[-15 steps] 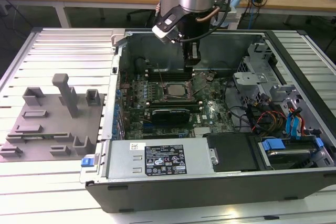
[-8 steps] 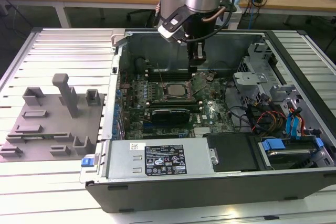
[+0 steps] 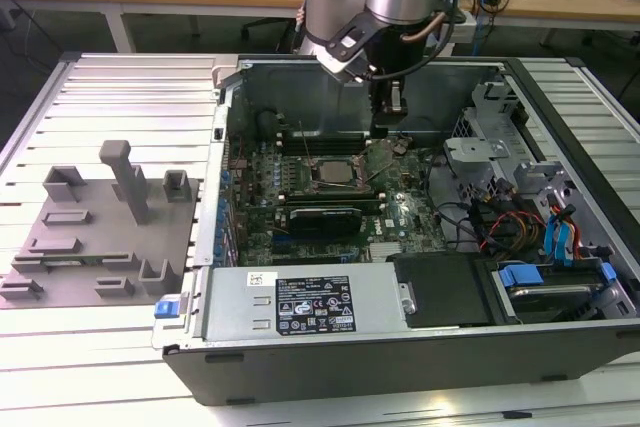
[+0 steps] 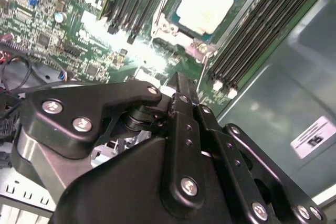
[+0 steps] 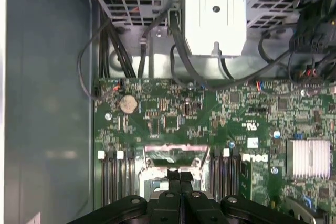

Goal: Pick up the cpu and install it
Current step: 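Close the cpu cover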

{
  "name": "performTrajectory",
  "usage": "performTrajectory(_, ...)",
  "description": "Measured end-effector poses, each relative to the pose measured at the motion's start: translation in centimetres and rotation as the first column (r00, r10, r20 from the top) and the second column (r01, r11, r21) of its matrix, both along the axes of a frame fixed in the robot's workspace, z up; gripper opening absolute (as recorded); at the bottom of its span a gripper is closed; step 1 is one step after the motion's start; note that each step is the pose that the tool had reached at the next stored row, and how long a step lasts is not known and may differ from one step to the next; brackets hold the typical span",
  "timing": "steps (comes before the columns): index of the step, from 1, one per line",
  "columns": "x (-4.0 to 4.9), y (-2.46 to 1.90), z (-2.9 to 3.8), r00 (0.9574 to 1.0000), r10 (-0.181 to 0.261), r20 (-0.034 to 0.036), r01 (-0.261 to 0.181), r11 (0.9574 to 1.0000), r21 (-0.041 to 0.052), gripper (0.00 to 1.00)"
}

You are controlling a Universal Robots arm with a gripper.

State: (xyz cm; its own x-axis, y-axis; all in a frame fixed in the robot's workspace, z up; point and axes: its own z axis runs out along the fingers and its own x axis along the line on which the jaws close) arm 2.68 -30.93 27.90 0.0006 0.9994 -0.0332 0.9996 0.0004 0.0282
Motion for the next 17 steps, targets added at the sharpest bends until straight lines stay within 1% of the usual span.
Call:
performTrajectory(8, 1.45, 0.0, 0.0, 1.0, 0.0, 0.0, 0.0, 1.0, -0.0001, 0.11)
performTrajectory(10, 2.04, 0.0, -0.01, 1.0, 0.0, 0.0, 0.0, 1.0, -0.0001, 0.11)
performTrajectory(13, 2.59, 0.0, -0.02, 1.0, 0.0, -0.0001, 0.0, 1.0, -0.0001, 0.11)
performTrajectory(15, 3.0, -0.06, -0.1, 1.0, 0.0, -0.0004, 0.0, 1.0, -0.0001, 0.11)
performTrajectory(17, 3.33, -0.17, -0.36, 1.0, -0.003, -0.0005, 0.003, 1.0, -0.0002, 0.11)
